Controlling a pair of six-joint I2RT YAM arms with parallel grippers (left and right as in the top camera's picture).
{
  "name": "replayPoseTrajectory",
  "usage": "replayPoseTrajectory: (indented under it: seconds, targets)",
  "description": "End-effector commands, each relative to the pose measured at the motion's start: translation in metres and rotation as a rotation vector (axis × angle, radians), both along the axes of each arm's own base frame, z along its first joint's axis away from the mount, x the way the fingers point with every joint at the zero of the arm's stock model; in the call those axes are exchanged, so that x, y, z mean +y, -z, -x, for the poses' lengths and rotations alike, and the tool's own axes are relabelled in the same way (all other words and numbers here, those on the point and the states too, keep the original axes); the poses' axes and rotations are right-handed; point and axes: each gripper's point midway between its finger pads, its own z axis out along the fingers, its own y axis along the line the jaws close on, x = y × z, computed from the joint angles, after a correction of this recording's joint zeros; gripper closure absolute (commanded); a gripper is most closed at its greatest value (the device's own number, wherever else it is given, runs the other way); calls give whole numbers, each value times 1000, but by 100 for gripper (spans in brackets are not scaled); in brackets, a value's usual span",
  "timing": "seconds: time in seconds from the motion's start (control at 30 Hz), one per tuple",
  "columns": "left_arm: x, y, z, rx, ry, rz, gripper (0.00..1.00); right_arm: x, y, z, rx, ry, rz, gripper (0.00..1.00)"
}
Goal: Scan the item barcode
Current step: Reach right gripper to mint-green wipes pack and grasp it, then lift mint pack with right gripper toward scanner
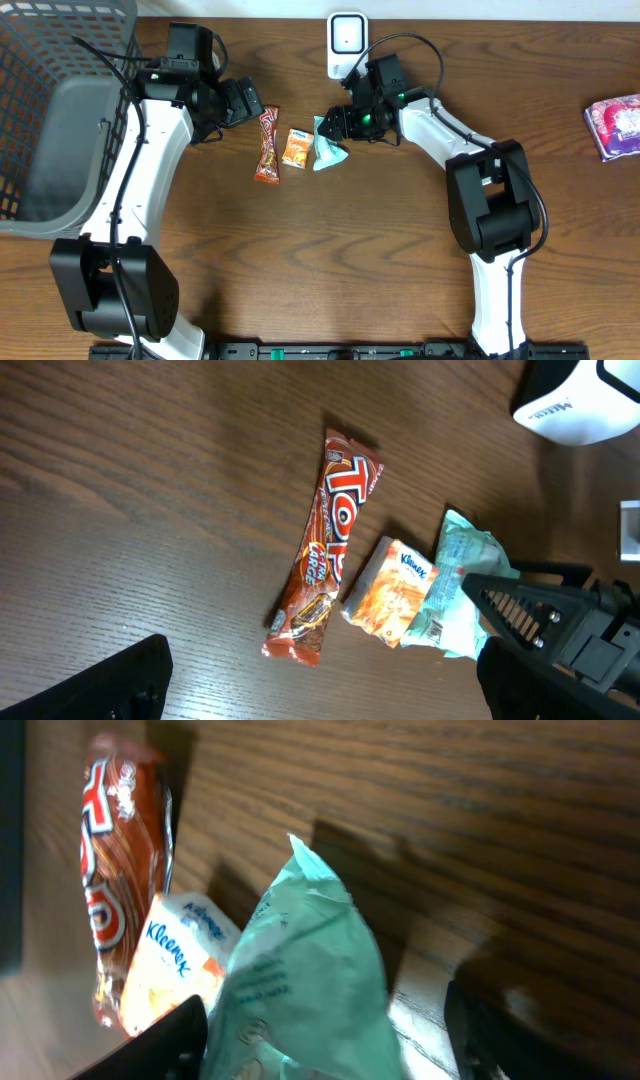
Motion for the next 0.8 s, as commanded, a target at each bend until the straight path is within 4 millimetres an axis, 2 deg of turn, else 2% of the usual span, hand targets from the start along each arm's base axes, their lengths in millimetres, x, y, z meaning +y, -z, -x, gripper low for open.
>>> replayPoseTrajectory:
  seconds: [0.0,0.07,0.1,0.13,0.27,0.43,0.6,0.77]
  targets:
    - [0,-1,-2,-6,4,-1,2,6,7,7,54,-8,-37,62]
    - [0,-1,-2,-5,4,-1,2,6,7,7,61,0,-39,80]
    - [0,-1,-2,-5,4,-1,2,6,7,7,65,6,-42,95]
    - [0,-1,-2,-6,4,-1,2,6,7,6,68,12,-44,99]
    - [0,-1,-2,-6,4,-1,2,4,-4,0,57,22,-69,99]
    - [0,-1,-2,-6,4,-1,2,-16,-43,-17,-48,32,-42,99]
    - [0,-1,-2,-5,5,-1,2,-64,-63,-27,-168,150,257,99]
    - [0,-1,-2,-5,4,-1,2,-108,-61,-17,-193,243,579,99]
